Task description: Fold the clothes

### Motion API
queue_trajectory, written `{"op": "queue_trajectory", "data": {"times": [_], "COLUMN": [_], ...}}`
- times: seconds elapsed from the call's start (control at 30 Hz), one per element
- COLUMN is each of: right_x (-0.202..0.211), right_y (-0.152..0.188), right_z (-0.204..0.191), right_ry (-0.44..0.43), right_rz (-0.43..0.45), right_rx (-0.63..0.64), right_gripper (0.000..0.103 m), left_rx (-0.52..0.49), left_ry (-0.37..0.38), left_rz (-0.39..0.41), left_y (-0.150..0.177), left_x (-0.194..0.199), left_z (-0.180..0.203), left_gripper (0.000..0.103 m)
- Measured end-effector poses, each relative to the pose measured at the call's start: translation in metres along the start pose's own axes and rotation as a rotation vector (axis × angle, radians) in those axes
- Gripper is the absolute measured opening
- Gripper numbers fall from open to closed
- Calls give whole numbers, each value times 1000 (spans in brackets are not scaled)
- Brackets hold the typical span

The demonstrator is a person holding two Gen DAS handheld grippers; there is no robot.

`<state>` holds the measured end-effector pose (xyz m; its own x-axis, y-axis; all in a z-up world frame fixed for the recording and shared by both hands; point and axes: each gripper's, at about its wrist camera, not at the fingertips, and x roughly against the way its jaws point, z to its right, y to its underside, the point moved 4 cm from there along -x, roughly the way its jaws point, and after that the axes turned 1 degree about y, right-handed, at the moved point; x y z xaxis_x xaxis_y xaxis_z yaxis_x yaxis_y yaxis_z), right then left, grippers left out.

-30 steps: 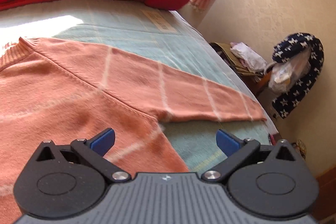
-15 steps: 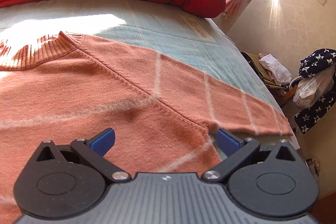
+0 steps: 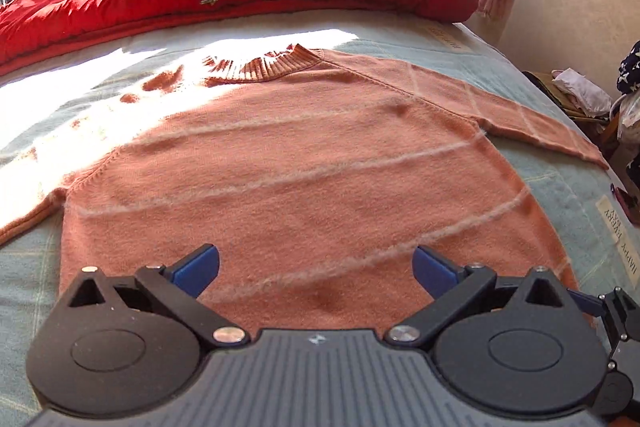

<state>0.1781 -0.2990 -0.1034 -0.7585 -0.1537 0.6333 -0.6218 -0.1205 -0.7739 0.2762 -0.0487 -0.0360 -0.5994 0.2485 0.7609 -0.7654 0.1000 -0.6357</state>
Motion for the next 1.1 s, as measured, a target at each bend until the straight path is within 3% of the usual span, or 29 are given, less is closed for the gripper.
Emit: {"op": "queue_trajectory", "data": {"times": [0.27, 0.4, 0.5, 0.63, 0.8, 0.93, 1.1], "right_x": [-3, -3, -1, -1, 0, 5, -8], "right_y": [4, 6, 6, 1, -10, -36, -118], "right_z": [-1, 0, -2, -8, -18, -28, -69], "right_ry": [6, 9, 24, 85, 175, 155, 61], "right_rz": [31, 49, 49, 2, -94, -112, -30], "right_rx": [-14, -21, -12, -33, -46, -30, 107], "right_gripper": [103, 103, 103, 103, 103, 103, 103], "left_rx": [-16, -27, -47, -52, -24, -17, -51], "left_ry": [49, 90, 135, 187, 260, 292, 311], "left_rz": [40, 67, 130, 192, 134, 56, 39], "left_y": [44, 53, 50, 41, 48, 58, 64], "left_x": [28, 35, 40, 35, 9, -2, 3], "left_z": [-26, -38, -44, -52, -64, -70, -70], "left_gripper": [102, 102, 102, 102, 102, 102, 102]}}
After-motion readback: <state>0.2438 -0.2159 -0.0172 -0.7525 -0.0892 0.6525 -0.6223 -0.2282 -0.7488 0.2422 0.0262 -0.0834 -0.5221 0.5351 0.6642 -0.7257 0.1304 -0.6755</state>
